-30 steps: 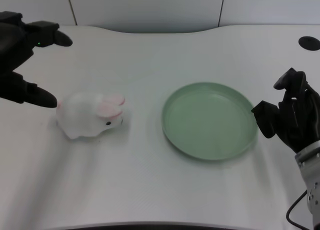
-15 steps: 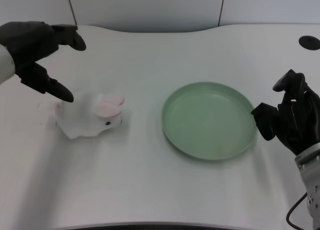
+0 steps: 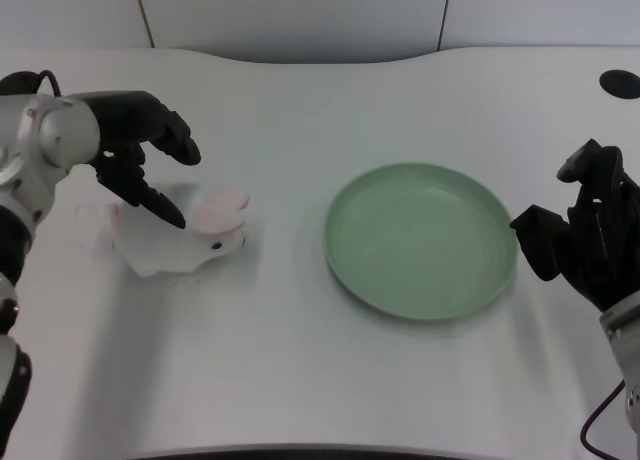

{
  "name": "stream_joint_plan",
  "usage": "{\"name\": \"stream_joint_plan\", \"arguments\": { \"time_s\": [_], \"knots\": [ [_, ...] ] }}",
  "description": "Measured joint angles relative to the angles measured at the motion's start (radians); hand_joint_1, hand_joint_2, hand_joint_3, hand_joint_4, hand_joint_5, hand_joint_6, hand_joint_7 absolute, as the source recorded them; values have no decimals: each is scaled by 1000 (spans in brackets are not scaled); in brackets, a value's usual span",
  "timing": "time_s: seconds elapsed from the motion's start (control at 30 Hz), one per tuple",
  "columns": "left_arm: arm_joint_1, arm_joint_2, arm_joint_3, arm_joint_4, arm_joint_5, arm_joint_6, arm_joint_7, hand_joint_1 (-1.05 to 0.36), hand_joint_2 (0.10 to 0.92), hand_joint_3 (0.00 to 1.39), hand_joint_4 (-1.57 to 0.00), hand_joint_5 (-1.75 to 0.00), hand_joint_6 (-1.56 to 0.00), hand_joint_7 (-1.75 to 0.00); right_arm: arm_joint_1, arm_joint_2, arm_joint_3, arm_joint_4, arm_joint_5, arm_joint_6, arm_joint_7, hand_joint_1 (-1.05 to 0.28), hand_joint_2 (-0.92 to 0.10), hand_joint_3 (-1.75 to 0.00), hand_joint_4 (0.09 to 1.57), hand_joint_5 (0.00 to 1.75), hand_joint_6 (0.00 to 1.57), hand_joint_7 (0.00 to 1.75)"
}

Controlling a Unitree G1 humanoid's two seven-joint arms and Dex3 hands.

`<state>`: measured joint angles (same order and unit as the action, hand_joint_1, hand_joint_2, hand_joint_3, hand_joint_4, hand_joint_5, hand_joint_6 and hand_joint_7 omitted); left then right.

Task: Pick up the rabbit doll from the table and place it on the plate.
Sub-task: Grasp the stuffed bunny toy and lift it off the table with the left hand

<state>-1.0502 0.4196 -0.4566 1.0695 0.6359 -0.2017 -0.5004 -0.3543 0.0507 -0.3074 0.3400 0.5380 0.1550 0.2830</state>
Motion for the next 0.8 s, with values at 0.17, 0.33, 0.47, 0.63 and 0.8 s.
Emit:
{"name": "stream_joint_plan", "arguments": {
  "time_s": [0.17, 0.33, 0.47, 0.63, 0.8],
  "knots": [
    [-27, -50, -37, 106, 21, 23, 16, -1048, 779, 0, -333, -243, -532, -11, 1, -8, 2, -15, 0, 5, -1, -535, -879, -798, 1572, 1746, 1572, 1746],
    [-27, -75, -75, 153, 45, 8, 100, -1045, 782, 1, -297, -227, -503, 0, 7, -7, 5, -27, -3, 5, 0, -524, -886, -804, 1572, 1746, 1572, 1746],
    [-27, -90, -91, 178, 58, -1, 147, -1036, 780, 0, -254, -236, -479, 0, 10, -7, 6, -36, -3, 5, -2, -525, -889, -810, 1572, 1746, 1572, 1746],
    [-19, -106, -110, 204, 68, -6, 226, -1035, 791, 5, -9, -636, -416, -1, 17, -7, 7, -40, -2, 8, -2, -532, -895, -809, 1572, 1746, 1572, 1746],
    [-10, -110, -146, 226, 105, -2, 322, -1032, 802, 6, 1, -604, -360, 0, 25, -7, 8, -60, -5, 9, -4, -517, -902, -806, 1572, 1746, 1572, 1746]
  ]
}}
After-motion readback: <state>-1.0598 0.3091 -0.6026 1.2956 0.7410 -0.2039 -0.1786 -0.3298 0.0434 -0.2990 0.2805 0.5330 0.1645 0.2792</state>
